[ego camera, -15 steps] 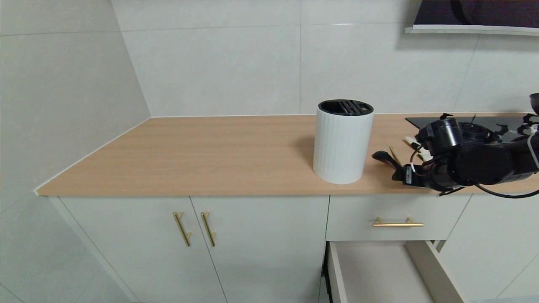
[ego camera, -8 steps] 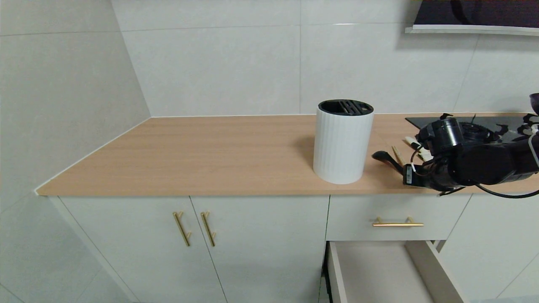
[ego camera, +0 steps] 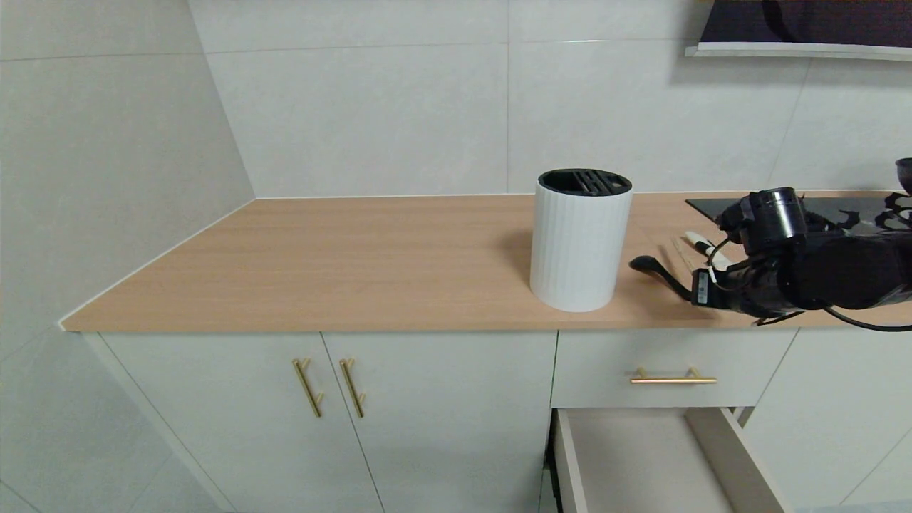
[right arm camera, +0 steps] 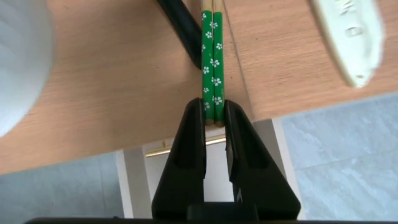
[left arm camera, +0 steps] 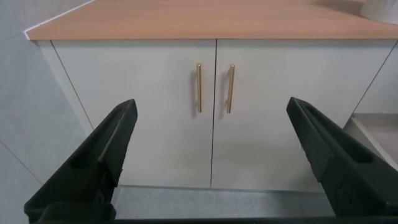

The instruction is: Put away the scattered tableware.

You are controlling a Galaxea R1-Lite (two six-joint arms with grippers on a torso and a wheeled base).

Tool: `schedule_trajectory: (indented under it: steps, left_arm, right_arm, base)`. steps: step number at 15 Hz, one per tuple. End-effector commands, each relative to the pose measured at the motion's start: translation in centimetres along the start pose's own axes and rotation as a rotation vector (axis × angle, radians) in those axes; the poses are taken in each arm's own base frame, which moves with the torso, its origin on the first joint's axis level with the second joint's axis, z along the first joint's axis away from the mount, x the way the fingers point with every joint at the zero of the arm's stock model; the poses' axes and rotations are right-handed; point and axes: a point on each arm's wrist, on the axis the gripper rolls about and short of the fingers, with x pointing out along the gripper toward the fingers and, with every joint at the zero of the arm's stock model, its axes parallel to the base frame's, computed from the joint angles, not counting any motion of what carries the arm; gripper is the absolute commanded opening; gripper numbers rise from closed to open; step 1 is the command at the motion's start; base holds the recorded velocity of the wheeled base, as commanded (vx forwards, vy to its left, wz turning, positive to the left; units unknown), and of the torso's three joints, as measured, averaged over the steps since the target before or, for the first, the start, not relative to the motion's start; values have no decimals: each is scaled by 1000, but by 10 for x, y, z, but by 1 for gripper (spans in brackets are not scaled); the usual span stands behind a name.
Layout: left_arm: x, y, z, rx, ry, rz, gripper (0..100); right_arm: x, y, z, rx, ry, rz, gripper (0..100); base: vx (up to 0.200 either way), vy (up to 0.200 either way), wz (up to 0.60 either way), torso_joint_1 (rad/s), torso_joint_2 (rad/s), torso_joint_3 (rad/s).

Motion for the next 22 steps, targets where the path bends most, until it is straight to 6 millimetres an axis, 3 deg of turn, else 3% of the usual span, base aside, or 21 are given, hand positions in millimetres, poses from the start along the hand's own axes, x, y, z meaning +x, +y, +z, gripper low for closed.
schedule_trajectory:
  steps: [1, 5, 8, 10, 15, 22]
  left_arm:
    - [0, 0, 0, 0, 0, 1, 100]
    - [0, 0, 0, 0, 0, 1, 100]
    - [0, 0, 0, 0, 0, 1, 100]
    - [0, 0, 0, 0, 0, 1, 100]
    - [0, 0, 0, 0, 0, 1, 100]
    - [0, 0, 0, 0, 0, -1, 100]
  right_arm:
    - [-31, -6, 4, 10, -43, 19, 0]
    - [-66, -19, -11, 24, -39, 28, 0]
    - [-124, -41, -31, 19, -38, 182, 0]
    - [-147, -50, -42, -10, -57, 252, 0]
    - [-155, -60, -71, -163, -25, 249, 0]
    - [-155, -65, -92, -246, 23, 309, 0]
  base:
    - [0, 0, 0, 0, 0, 0]
    - [0, 0, 0, 0, 0, 0]
    - [0, 0, 0, 0, 0, 0]
    - [0, 0, 0, 0, 0, 0]
    - [0, 0, 0, 0, 0, 0]
    - [0, 0, 0, 0, 0, 0]
